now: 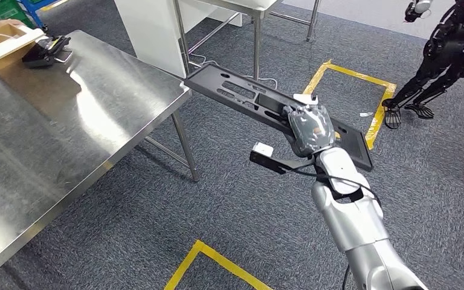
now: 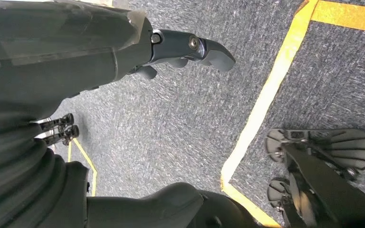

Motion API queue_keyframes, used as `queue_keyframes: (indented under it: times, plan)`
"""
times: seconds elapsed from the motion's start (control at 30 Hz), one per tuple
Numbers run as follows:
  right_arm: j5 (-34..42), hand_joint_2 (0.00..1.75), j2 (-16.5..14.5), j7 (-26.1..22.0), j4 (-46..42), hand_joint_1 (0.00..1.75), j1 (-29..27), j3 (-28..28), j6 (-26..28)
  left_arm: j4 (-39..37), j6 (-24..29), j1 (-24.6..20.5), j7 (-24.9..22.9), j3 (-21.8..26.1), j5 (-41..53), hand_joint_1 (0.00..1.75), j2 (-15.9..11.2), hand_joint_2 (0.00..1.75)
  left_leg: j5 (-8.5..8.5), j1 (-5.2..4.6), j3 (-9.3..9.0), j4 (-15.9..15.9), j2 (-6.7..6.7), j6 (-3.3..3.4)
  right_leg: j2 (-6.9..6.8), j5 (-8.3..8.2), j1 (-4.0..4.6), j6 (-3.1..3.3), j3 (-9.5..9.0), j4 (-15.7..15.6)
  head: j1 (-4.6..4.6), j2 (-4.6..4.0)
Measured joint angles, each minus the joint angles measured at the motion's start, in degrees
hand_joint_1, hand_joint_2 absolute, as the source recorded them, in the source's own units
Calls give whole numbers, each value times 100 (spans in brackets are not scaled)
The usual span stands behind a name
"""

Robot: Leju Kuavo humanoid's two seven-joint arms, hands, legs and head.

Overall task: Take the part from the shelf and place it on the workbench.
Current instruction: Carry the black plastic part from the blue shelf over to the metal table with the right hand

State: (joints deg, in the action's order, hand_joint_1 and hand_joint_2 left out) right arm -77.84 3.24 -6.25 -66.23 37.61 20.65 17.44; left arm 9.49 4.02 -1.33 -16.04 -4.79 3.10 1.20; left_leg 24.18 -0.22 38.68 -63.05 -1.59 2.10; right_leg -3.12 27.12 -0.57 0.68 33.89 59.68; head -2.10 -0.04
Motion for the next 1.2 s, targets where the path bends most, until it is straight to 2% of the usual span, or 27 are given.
queue_keyframes:
  times: [0.17,0.27,0.3,0.33,0.37,0.4,0.43,0.47,0.5,0.53,0.6,0.63,0.7,0.77,0.8,0.83,0.87,0.9,0.93,1.0,1.03,1.07,1.13,1.2]
  plan:
    - [2,175,-1,-2,4,175,8,-1,0,0,-1,0,0,0,0,0,0,175,-11,-4,-14,27,-18,7,-1,2,0,-1,-1,-1,1,0]
    - [73,175,-14,-85,166,175,198,-11,-39,0,-28,-31,7,-2,53,0,-32,175,-4,-90,-118,266,-185,75,-96,24,30,-35,-15,-14,6,0]
    - [106,175,-32,-129,267,175,304,-13,-75,0,-52,-44,9,-4,97,0,-52,175,-12,-98,-179,383,-187,105,-143,47,50,-64,-22,-18,10,0]
    - [137,175,-48,-163,375,175,414,-9,-126,0,-77,-67,12,-7,152,0,-73,175,-21,-95,-226,464,-115,132,-84,134,60,-83,35,134,15,0]
    - [141,175,-57,-162,454,175,457,3,-173,0,-101,-83,12,-12,195,0,-83,175,-48,-69,-264,514,39,150,19,288,43,-104,252,561,21,0]
    - [136,175,-60,-155,528,175,490,19,-212,0,-124,-96,13,-18,237,0,-89,175,-72,-36,-309,557,221,160,143,347,20,-157,424,840,28,0]
    - [128,175,-51,-141,586,175,508,32,-238,0,-136,-109,13,-24,264,0,-93,175,-50,-19,-307,524,401,131,339,290,-32,-223,492,862,35,0]
    - [116,175,-48,-130,632,175,512,44,-251,0,-144,-113,13,-28,277,0,-95,175,-18,-9,-286,472,558,86,428,163,-71,-285,486,717,43,0]
    - [104,175,-55,-130,654,175,523,55,-260,-1,-147,-109,12,-31,285,0,-98,175,10,0,-258,425,652,35,494,-40,-93,-320,323,304,43,0]
    - [93,175,-73,-133,672,175,533,63,-274,-2,-148,-104,10,-32,290,0,-102,175,30,8,-228,391,714,-13,549,-149,-99,-313,212,43,44,0]
    - [61,175,-125,-159,703,175,544,84,-305,-6,-155,-82,3,-37,305,0,-112,175,29,24,-198,389,765,-51,481,-165,-88,-229,205,32,42,0]
    - [42,175,-161,-182,719,175,558,100,-315,-8,-160,-69,0,-40,316,0,-112,175,55,29,-180,353,721,-74,449,-167,-96,-196,199,25,36,0]
    - [15,175,-244,-240,743,175,603,161,-324,-11,-168,-68,-4,-45,340,0,-122,175,245,41,-22,18,493,-136,388,-163,-117,-122,178,11,-9,0]
    - [-5,175,-327,-294,772,175,644,263,-348,-11,-176,-94,-3,-46,354,0,-129,175,560,63,345,-688,275,-204,313,-142,-92,-70,162,11,-55,0]
    - [-14,175,-365,-316,788,175,656,323,-370,-11,-181,-103,0,-47,357,0,-131,175,657,75,524,-1001,234,-223,267,-130,-81,-55,154,12,-56,0]
    - [-23,175,-407,-335,802,175,662,390,-393,-11,-187,-105,2,-48,361,0,-131,175,664,82,632,-1163,214,-231,218,-118,-71,-40,144,12,-58,0]
    - [-29,175,-452,-350,809,175,665,457,-411,-11,-191,-103,5,-48,364,0,-131,175,563,84,623,-1101,198,-226,174,-107,-63,-28,131,12,-58,0]
    - [-31,175,-503,-364,810,175,671,523,-423,-11,-194,-101,8,-48,366,0,-134,175,371,81,490,-810,169,-205,132,-93,-55,-21,112,12,-59,0]
    - [-32,175,-555,-376,809,175,683,587,-426,-11,-195,-102,10,-48,367,0,-140,175,166,65,285,-401,90,-165,93,-78,-47,-19,90,10,-60,0]
    - [-30,175,-632,-389,805,175,724,680,-432,-11,-196,-124,17,-49,368,0,-153,175,-50,-1,-49,236,-98,-74,14,-45,-11,-43,59,5,-58,0]
    - [-28,175,-654,-391,803,175,744,716,-446,-11,-195,-135,22,-49,373,0,-159,175,-59,-32,-110,360,-148,-39,-31,-29,0,-63,47,1,-58,0]
    - [-24,175,-667,-391,798,175,758,750,-467,-11,-193,-140,28,-49,378,0,-163,175,-39,-55,-115,380,-132,-17,-80,-17,10,-86,35,-10,-58,0]
    - [-19,175,-702,-390,772,175,774,824,-514,-11,-184,-126,42,-48,392,0,-167,175,-68,-41,-174,456,-19,26,-141,18,24,-135,-5,-20,-53,0]
    - [-9,175,-735,-390,746,175,810,894,-539,-11,-173,-120,53,-48,400,0,-163,175,-114,-7,-267,562,73,77,-3,162,36,-147,93,242,-37,0]
